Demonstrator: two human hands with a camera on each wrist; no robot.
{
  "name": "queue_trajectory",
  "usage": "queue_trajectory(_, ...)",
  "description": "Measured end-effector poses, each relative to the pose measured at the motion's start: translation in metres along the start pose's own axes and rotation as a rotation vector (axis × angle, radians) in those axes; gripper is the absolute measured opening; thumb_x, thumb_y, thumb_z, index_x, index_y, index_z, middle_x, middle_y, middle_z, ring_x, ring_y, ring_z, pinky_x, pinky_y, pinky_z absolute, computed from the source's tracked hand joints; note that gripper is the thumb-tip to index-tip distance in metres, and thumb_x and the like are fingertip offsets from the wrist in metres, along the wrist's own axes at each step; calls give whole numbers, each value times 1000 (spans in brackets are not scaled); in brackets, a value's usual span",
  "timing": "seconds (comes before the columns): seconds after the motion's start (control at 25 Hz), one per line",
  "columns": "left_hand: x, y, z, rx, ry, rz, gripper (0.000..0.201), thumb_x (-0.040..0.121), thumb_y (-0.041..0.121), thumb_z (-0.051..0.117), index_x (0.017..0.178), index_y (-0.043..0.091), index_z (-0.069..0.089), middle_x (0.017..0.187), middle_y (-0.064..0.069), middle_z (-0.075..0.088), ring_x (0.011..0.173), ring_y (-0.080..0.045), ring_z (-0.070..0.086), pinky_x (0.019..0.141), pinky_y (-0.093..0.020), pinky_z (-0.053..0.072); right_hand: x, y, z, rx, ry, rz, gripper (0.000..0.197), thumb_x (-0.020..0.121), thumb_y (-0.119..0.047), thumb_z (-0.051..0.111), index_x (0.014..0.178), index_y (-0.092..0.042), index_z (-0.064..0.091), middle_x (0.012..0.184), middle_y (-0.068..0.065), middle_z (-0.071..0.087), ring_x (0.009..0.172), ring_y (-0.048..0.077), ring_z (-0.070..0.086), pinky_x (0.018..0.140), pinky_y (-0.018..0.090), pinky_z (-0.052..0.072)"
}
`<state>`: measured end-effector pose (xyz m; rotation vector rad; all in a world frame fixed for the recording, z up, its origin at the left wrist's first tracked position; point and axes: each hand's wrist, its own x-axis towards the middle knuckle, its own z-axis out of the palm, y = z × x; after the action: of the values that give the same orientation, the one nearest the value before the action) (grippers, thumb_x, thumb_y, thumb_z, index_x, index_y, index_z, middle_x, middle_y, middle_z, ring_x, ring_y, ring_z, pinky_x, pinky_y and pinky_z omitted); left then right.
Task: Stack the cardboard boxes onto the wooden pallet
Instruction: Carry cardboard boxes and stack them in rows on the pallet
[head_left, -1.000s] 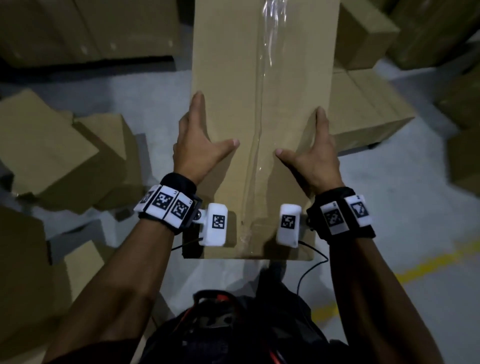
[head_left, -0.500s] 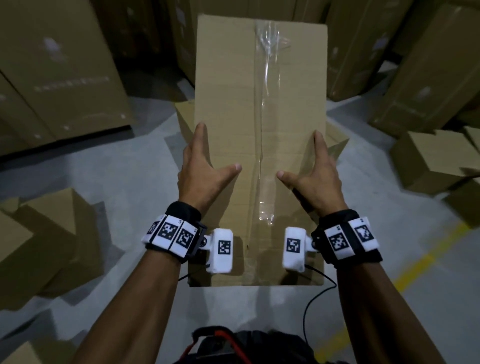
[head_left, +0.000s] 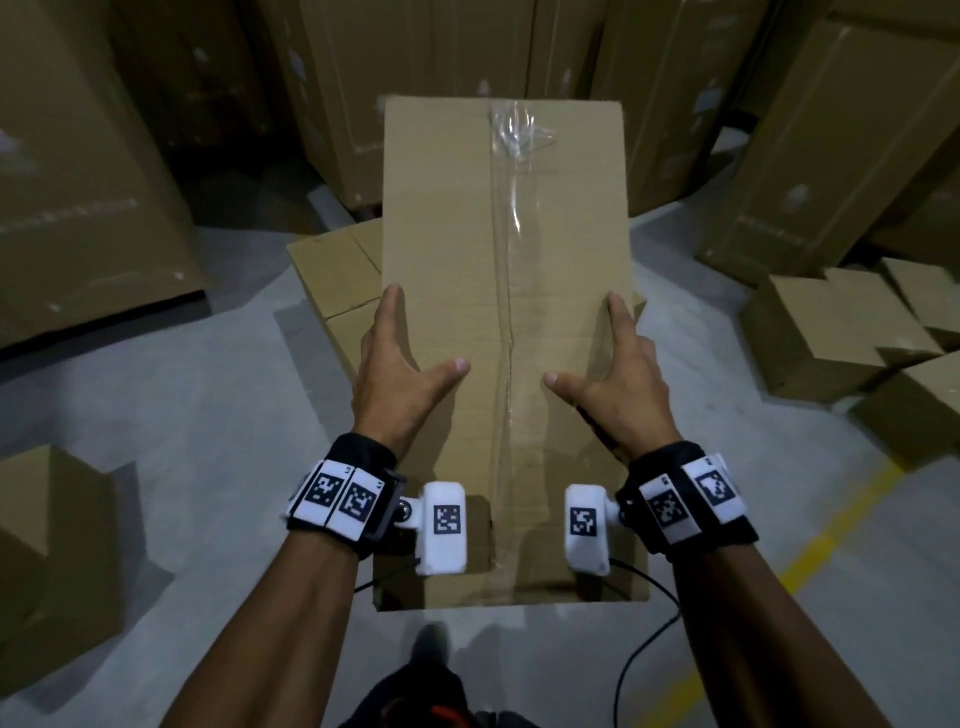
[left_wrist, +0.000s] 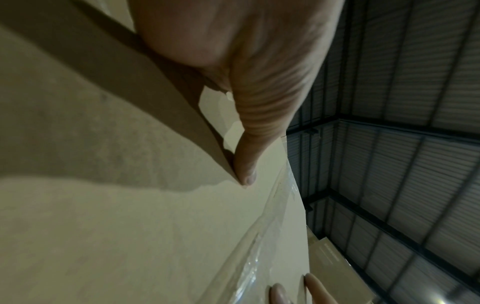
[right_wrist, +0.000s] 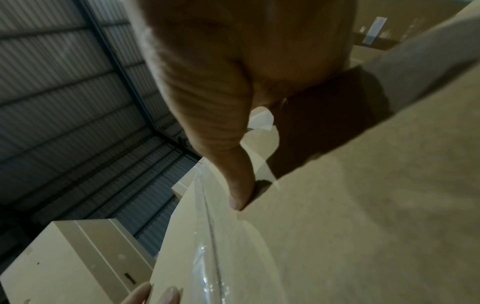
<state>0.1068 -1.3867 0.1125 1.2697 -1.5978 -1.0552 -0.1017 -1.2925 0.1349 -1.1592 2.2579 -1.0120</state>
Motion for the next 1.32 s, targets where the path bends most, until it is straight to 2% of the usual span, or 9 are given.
queue_trajectory(0.08, 25, -9, 21, -19, -12, -7, 107, 73, 27, 86, 151, 50, 17, 161, 11, 21, 132, -3, 21, 105, -31, 25, 26, 10, 1, -31, -3, 11, 109, 77, -46, 81, 155, -46, 5, 153, 12, 30, 133, 36, 43, 106, 46, 38)
queue_trajectory(0.2, 75, -28, 55, -36, -27, -37, 108, 70, 27, 88, 150, 51, 19, 161, 10, 23, 136, -7, 23, 108, -35, 27, 76, 21, 7, -73, -8, 31, 108, 78, -47, 81, 155, -46, 5, 152, 13, 31, 129, 37, 47, 105, 46, 40)
queue_trajectory(0.28, 113, -40, 76, -44, -38, -49, 109, 68, 28, 89, 149, 51, 20, 160, 10, 26, 133, -5, 24, 111, -37, 28, 115, 25, 14, -94, -19, 46, 108, 78, -47, 80, 155, -45, 5, 153, 13, 30, 128, 37, 48, 105, 46, 40)
queue_trajectory(0.56, 266, -47, 136, -80, -77, -84, 109, 68, 22, 90, 152, 42, 24, 159, 8, 28, 130, 0, 24, 108, -28, 27, 277, 8, 27, -144, -35, 114, 110, 78, -47, 81, 157, -41, 5, 153, 16, 32, 132, 39, 45, 108, 47, 38)
queue_trajectory(0.76, 340, -47, 164, -79, -72, -102, 109, 69, 21, 90, 153, 43, 23, 160, 6, 27, 130, -1, 23, 105, -27, 26, 362, 4, 34, -130, -52, 106, 112, 75, -46, 83, 157, -42, 6, 154, 16, 29, 137, 38, 39, 110, 47, 36)
queue_trajectory(0.96, 397, -57, 193, -57, -7, -135, 110, 67, 24, 90, 152, 45, 23, 160, 8, 28, 131, 0, 24, 106, -26, 24, 445, 15, 46, -131, -111, 84, 113, 73, -48, 84, 155, -46, 6, 157, 12, 26, 138, 38, 38, 110, 49, 37)
queue_trajectory(1.08, 427, -60, 215, -48, 56, -159, 111, 68, 21, 90, 153, 41, 23, 160, 10, 27, 135, 0, 23, 107, -24, 23, 497, 24, 53, -109, -154, 47, 112, 72, -48, 85, 154, -49, 7, 157, 12, 26, 140, 36, 36, 113, 49, 36)
queue_trajectory(1.2, 455, -60, 243, -24, 144, -208, 111, 69, 20, 90, 155, 36, 22, 160, 11, 27, 138, -1, 24, 109, -23, 23, 558, 34, 56, -90, -273, -6, 110, 76, -45, 83, 156, -46, 8, 154, 13, 31, 138, 36, 38, 110, 45, 35)
queue_trajectory(1.32, 477, -52, 275, 8, 224, -282, 110, 72, 20, 89, 156, 33, 20, 161, 9, 25, 135, 0, 23, 108, -22, 22, 619, 43, 54, -73, -388, -70, 109, 77, -44, 83, 156, -44, 9, 159, 11, 25, 143, 32, 32, 111, 42, 33)
